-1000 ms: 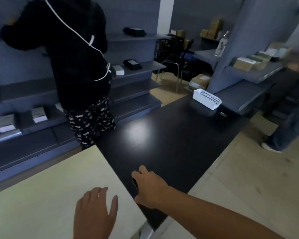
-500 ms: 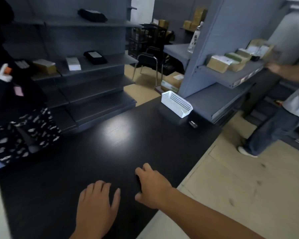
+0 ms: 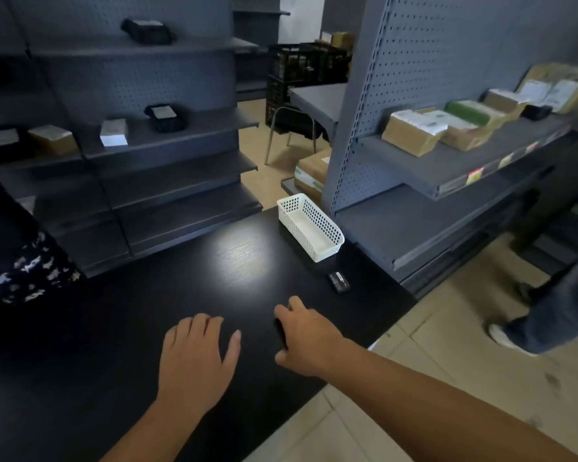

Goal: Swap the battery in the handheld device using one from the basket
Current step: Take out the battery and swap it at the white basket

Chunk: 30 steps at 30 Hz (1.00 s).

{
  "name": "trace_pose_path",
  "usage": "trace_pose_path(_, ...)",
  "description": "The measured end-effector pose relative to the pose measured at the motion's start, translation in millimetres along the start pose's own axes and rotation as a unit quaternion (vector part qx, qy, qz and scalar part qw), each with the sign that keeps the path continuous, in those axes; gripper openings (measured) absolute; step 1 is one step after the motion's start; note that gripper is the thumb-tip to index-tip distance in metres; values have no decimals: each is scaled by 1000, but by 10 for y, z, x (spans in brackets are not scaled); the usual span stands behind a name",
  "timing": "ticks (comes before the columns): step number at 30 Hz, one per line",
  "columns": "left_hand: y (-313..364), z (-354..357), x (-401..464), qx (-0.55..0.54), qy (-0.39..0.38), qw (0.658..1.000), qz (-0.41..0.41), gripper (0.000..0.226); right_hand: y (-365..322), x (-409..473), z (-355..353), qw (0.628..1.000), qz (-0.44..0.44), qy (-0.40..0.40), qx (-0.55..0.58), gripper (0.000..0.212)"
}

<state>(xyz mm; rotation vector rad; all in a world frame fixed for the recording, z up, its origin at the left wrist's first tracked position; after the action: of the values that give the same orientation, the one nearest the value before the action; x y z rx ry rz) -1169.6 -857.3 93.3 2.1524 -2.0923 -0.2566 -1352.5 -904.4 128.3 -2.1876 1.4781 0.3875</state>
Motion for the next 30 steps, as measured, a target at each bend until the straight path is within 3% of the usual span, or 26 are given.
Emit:
trace_pose_path(7, 916, 202, 675, -13, -3, 999, -43, 54, 1119, 440, -511, 999, -25, -16, -24, 59)
trace_pose_path(12, 1236, 388, 1382, -11, -2, 998, -65, 55, 1802, 972, -705, 998, -8, -36, -41, 65)
trace_pose_path(16, 1345, 571, 1959, -13, -31, 997, -68, 57, 2244, 1404, -817, 998, 6, -47, -32, 57)
trace_pose_path(25, 1372, 773, 2675, -7, -63, 993, -101, 55, 2514, 2681, -1237, 999, -25, -17, -15, 57)
trace_pose_path(30, 1240, 991, 2800, 2, -90, 985, -144, 56, 2451, 3576, -1046, 994, -67, -36, -77, 54)
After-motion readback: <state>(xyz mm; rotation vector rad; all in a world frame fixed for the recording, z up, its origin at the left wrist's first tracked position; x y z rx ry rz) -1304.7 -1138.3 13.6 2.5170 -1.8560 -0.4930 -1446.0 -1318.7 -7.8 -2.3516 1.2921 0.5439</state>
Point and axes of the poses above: each hand's wrist, its own x-axis towards the middle knuckle, its own z-axis out of the palm, y = z × x, the point moved 4 cm from there along x, towards the middle knuckle, and after that the axes turned 10 degrees about -y, right-handed, at the moved point
